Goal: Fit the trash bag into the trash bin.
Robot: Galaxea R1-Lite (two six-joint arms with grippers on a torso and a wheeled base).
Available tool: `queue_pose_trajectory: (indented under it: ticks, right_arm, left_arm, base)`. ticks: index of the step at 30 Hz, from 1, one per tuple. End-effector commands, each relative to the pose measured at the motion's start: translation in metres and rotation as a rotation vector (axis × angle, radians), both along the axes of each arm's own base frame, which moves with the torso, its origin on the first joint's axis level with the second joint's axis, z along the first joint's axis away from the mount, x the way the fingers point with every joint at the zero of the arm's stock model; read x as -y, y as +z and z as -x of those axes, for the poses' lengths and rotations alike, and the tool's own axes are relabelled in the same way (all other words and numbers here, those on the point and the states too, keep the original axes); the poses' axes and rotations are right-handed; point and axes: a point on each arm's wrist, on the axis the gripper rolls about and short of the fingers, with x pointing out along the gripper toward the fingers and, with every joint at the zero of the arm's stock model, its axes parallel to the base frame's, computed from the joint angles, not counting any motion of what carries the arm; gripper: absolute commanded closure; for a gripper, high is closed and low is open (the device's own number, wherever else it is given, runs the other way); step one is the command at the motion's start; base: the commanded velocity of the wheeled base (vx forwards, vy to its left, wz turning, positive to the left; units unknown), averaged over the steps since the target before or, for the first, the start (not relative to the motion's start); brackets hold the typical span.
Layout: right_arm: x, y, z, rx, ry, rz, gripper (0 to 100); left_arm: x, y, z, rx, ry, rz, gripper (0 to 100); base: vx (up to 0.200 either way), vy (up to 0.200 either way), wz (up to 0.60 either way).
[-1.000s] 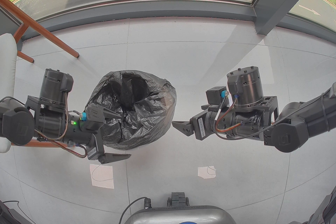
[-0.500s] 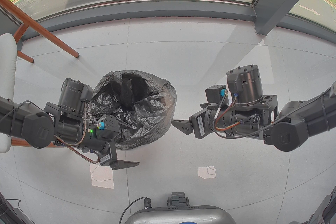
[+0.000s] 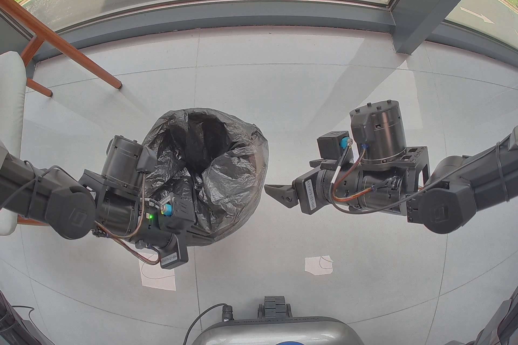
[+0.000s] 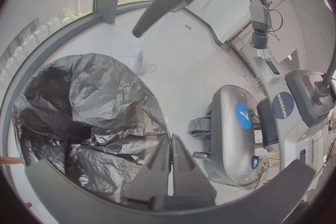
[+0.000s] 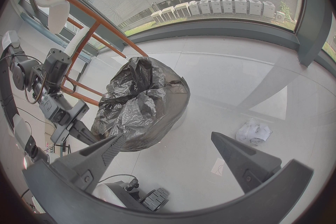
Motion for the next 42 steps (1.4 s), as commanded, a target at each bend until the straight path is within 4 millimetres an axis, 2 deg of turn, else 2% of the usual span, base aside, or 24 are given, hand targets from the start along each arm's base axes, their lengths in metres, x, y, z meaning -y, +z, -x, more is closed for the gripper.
queue_pose_trajectory:
  ticks: [1,6,14,15,19,27,28,31,33,34,35,36,37,40,42]
  right_arm:
    - [0.000,0.001,0.000,0.003,-0.001,-0.004,0]
    - [0.002,0.002,-0.001,0.003,-0.007,-0.004,0]
    - [0.004,0.003,0.000,0.006,-0.011,-0.006,0]
    - [0.004,0.003,0.000,0.006,-0.011,-0.006,0]
    - [0.013,0.005,-0.001,0.005,-0.036,-0.010,0]
    - [0.071,0.034,0.016,0.060,-0.168,-0.042,0]
    - [0.090,0.037,0.028,0.068,-0.218,-0.039,0]
    - [0.124,0.033,0.055,0.051,-0.297,-0.055,0]
    - [0.151,0.030,0.081,0.043,-0.365,-0.080,0]
    - [0.151,0.030,0.081,0.043,-0.365,-0.080,0]
    - [0.173,0.025,0.099,0.053,-0.431,-0.084,0]
    - [0.177,0.024,0.102,0.054,-0.444,-0.084,0]
    - [0.197,0.018,0.119,0.067,-0.522,-0.087,0]
    - [0.217,0.009,0.149,0.093,-0.610,-0.105,0]
    - [0.223,0.002,0.164,0.101,-0.636,-0.107,0]
  left_arm:
    - [-0.001,-0.007,0.022,-0.038,-0.029,-0.018,100]
    - [-0.004,-0.015,0.035,-0.075,-0.040,-0.035,100]
    - [-0.005,-0.007,0.030,-0.033,-0.005,-0.039,100]
    - [-0.005,-0.007,0.030,-0.035,-0.003,-0.037,0]
    - [-0.006,-0.005,0.032,-0.042,0.012,-0.025,0]
    - [-0.023,0.034,0.043,-0.019,0.210,0.132,0]
    - [-0.032,0.046,0.044,0.029,0.282,0.200,0]
    - [-0.046,0.067,0.051,0.084,0.424,0.345,0]
    - [-0.061,0.083,0.059,0.124,0.593,0.477,0]
    - [-0.061,0.083,0.059,0.124,0.593,0.477,0]
    - [-0.071,0.094,0.067,0.155,0.720,0.573,0]
    - [-0.073,0.097,0.069,0.160,0.740,0.589,0]
    - [-0.084,0.109,0.080,0.197,0.837,0.678,0]
    - [-0.101,0.123,0.103,0.273,0.910,0.757,0]
    - [-0.104,0.122,0.117,0.287,0.908,0.770,0]
  base:
    - [0.000,0.000,0.00]
    - [0.000,0.000,0.00]
    - [0.000,0.000,0.00]
    - [0.000,0.000,0.00]
    - [0.000,0.000,0.00]
    - [0.000,0.000,0.00]
    - [0.000,0.000,0.00]
    - [0.000,0.000,0.00]
    - [0.000,0.000,0.00]
    - [0.000,0.000,0.00]
    - [0.000,0.000,0.00]
    - [0.000,0.000,0.00]
    - [0.000,0.000,0.00]
    - [0.000,0.000,0.00]
    - [0.000,0.000,0.00]
